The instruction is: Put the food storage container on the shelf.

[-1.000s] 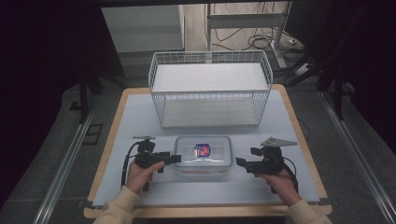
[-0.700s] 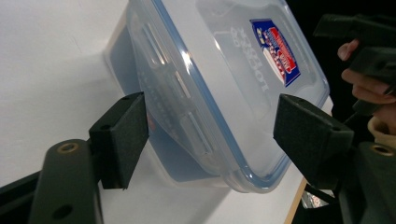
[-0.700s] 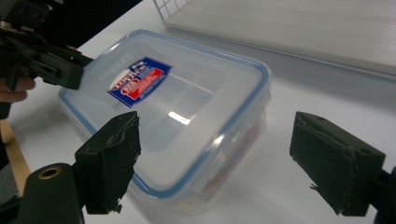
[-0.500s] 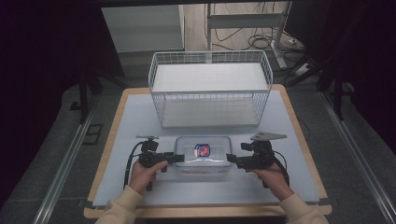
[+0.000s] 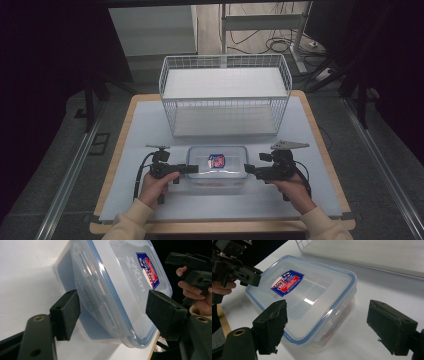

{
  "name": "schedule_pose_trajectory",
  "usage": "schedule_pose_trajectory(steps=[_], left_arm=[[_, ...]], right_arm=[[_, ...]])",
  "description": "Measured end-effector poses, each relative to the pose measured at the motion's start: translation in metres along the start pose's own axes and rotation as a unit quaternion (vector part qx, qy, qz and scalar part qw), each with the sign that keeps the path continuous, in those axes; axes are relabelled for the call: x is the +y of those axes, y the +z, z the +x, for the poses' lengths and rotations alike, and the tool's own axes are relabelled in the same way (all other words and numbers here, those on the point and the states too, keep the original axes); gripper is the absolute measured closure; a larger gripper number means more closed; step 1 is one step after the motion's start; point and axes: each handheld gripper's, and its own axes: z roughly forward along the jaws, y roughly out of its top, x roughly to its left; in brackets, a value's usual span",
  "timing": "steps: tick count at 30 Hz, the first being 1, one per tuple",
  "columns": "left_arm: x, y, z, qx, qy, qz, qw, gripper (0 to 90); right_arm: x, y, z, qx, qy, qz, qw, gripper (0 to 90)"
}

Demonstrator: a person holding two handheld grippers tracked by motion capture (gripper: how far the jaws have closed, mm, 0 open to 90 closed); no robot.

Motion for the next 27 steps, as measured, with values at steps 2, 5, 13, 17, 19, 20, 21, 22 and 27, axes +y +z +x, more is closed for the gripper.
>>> schedule_pose_trajectory(steps=[2, 5, 13, 17, 19, 20, 21, 22, 27], left_arm=[[0.001, 0.002, 0.0, 0.001, 0.0, 0.0, 1.0, 24.3], [0.001, 0.0, 0.001, 0.002, -0.001, -0.005, 1.0, 27.3], [0.0, 0.0, 0.001, 0.002, -0.002, -0.011, 0.9999, 28.0], [0.0, 0.0, 0.001, 0.003, -0.002, -0.011, 0.9999, 28.0], [0.0, 0.0, 0.001, 0.003, -0.001, -0.012, 0.9999, 28.0], [0.0, 0.0, 0.001, 0.002, -0.001, -0.012, 0.9999, 28.0], [0.0, 0.0, 0.001, 0.002, -0.001, -0.012, 0.9999, 28.0], [0.0, 0.0, 0.001, 0.002, -0.001, -0.012, 0.9999, 28.0], [0.0, 0.0, 0.001, 0.002, -0.001, -0.012, 0.9999, 28.0]], right_arm=[[0.0, 0.0, 0.0, 0.0, 0.0, 0.0, 1.0, 16.8], [-0.001, 0.001, -0.001, -0.002, -0.002, 0.001, 1.0, 16.9], [0.001, 0.007, -0.003, 0.016, 0.014, 0.014, 0.9997, 17.1], [0.006, 0.015, -0.005, 0.027, 0.027, 0.032, 0.9988, 17.0], [0.007, 0.021, -0.007, 0.029, 0.04, 0.044, 0.9978, 17.8], [0.007, 0.024, -0.008, 0.032, 0.046, 0.049, 0.9972, 18.1], [0.008, 0.026, -0.009, 0.033, 0.052, 0.053, 0.9966, 18.1], [0.008, 0.029, -0.011, 0.036, 0.06, 0.06, 0.9958, 18.0], [0.007, 0.041, -0.02, 0.065, 0.099, 0.077, 0.99, 18.0]])
